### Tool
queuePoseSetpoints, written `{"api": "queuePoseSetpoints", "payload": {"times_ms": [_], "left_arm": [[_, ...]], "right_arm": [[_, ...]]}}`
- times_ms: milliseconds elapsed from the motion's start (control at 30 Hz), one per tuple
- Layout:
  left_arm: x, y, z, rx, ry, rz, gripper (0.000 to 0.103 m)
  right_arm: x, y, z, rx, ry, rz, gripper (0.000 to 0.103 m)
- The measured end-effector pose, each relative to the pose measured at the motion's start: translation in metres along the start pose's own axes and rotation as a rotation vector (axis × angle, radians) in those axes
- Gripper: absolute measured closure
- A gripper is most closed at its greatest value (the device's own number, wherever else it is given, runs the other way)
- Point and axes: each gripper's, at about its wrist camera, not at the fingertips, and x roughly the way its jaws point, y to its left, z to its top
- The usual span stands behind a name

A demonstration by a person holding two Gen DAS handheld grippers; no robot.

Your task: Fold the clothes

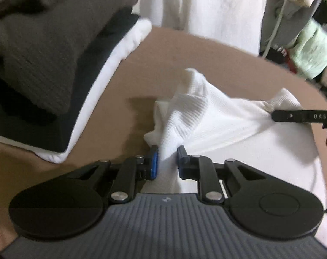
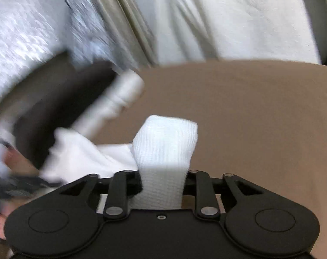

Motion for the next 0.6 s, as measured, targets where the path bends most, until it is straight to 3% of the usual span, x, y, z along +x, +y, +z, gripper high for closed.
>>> {"api": "queuePoseSetpoints", "payload": {"times_ms": [67,167,267,367,433,567,600], "left_arm": [[-0.003,0.002,-0.005,0.005,0.012,0.016,0.076],[-0.007,0.007,-0.006,-0.012,0.021,0.028,0.069],[-0.013,0.022,-0.008,-0.077,0.033,0.032,0.05],[-0.019,0.044,-0.007,-0.171,0.041,0.002,0.037],[-0.017,0.055,-0.012,-0.241,0.093,-0.091,0.035],[0.0,0.07,-0.029,-0.434,0.229,-0.339,0.023],[0.004,0.071,-0.034,-0.491,0.233,-0.351,0.022]], "right_arm": [[0.011,-0.013,-0.001,0.089,0.019,0.005,0.063],[0.005,-0.02,0.003,0.205,-0.013,0.008,0.044],[-0.011,-0.037,0.004,0.356,-0.015,0.042,0.039],[-0.036,-0.044,-0.01,0.378,-0.007,0.045,0.032],[-0.048,-0.044,-0.025,0.384,0.022,0.074,0.024],[-0.056,-0.049,-0.057,0.455,0.153,0.245,0.021],[-0.052,-0.046,-0.065,0.487,0.194,0.302,0.018]]}}
